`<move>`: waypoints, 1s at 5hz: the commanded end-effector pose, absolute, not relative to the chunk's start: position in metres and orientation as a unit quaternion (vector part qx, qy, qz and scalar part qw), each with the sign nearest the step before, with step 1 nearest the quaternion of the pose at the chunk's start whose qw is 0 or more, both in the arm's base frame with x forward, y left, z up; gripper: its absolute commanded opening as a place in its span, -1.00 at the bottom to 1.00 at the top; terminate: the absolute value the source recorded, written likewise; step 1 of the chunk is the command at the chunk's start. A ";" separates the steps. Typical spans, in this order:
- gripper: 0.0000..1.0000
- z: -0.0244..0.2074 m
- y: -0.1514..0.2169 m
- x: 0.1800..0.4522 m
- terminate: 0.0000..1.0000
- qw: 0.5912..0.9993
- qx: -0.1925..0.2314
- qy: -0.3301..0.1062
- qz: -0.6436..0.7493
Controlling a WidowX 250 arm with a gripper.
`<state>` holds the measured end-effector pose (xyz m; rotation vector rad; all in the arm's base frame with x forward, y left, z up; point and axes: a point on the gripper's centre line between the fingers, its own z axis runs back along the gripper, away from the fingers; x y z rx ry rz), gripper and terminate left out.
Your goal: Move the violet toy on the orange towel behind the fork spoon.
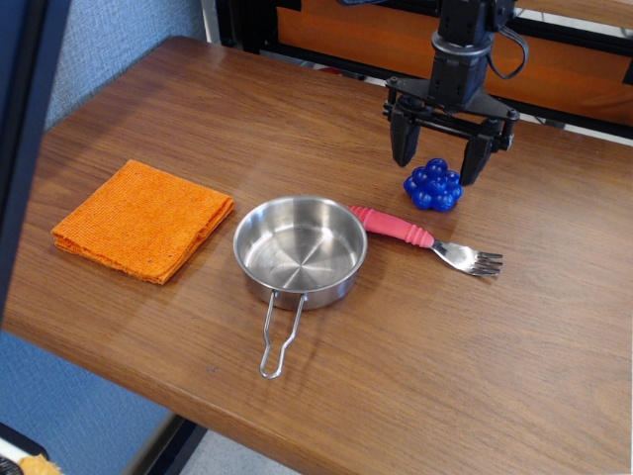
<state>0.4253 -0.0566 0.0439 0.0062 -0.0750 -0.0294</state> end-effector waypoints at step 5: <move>1.00 0.111 0.110 0.387 -1.00 0.984 0.109 -0.037 0.139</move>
